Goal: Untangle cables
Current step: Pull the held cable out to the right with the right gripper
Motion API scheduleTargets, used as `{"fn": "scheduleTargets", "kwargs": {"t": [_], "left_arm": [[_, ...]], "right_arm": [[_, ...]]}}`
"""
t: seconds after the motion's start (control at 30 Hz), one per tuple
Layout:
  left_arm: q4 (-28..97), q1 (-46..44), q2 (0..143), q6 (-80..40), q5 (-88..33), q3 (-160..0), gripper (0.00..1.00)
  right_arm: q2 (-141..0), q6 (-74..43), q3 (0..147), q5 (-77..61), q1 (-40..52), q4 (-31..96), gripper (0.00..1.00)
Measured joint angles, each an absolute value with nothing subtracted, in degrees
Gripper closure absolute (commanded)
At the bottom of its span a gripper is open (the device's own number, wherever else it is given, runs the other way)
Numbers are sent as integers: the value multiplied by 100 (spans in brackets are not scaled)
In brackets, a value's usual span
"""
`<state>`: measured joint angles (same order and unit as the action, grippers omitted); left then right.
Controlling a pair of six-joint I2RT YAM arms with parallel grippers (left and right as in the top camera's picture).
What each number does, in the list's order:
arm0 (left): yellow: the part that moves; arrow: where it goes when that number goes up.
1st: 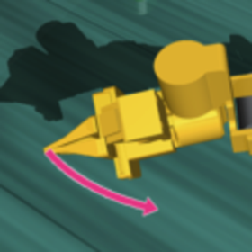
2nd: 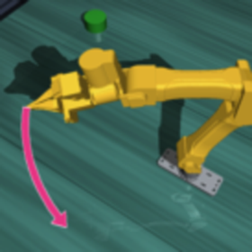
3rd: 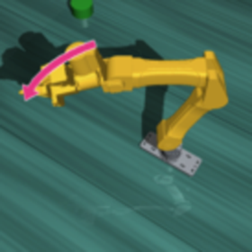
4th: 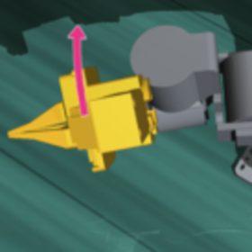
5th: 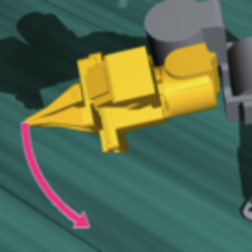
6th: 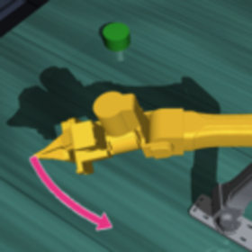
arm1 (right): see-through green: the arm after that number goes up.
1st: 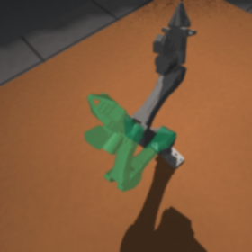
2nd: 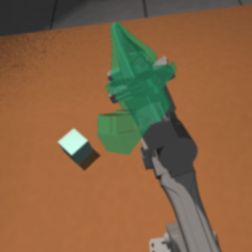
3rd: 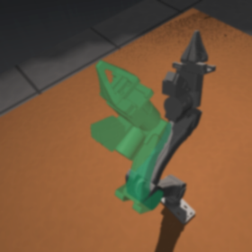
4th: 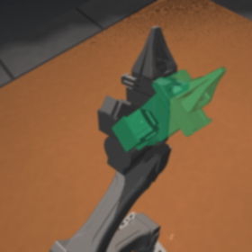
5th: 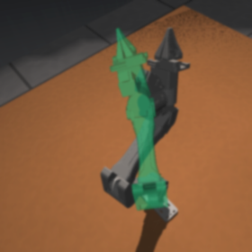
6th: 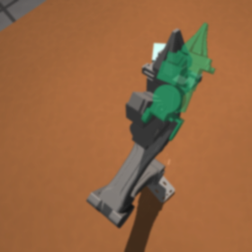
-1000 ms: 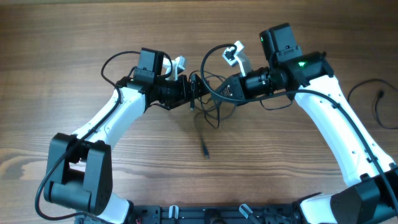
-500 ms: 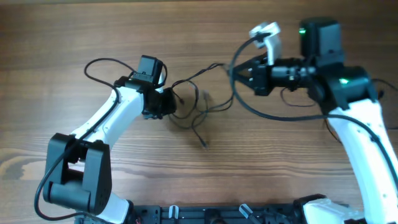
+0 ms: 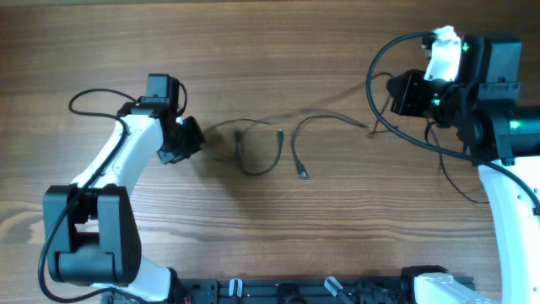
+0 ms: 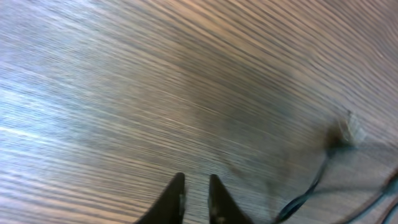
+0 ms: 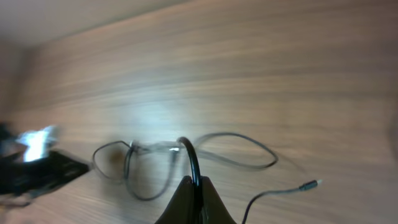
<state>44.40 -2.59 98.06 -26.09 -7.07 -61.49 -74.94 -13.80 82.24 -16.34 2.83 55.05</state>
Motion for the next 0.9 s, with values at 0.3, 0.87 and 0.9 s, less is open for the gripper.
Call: {"fn": "scheduleTargets", "kwargs": {"t": [0.3, 0.87, 0.9], "left_arm": [[4431, -115, 9806, -2617, -1275, -6149, 96], [4130, -563, 9806, -2613, -2609, -6149, 37], [4038, -661, 9806, -2604, -2626, -6149, 36]], "right_arm": [[-7758, -1404, 8224, -993, 283, 6036, 96], [-8040, -255, 8224, -2290, 285, 5784, 96], [-8040, -392, 8224, -1911, 292, 5795, 96]]}}
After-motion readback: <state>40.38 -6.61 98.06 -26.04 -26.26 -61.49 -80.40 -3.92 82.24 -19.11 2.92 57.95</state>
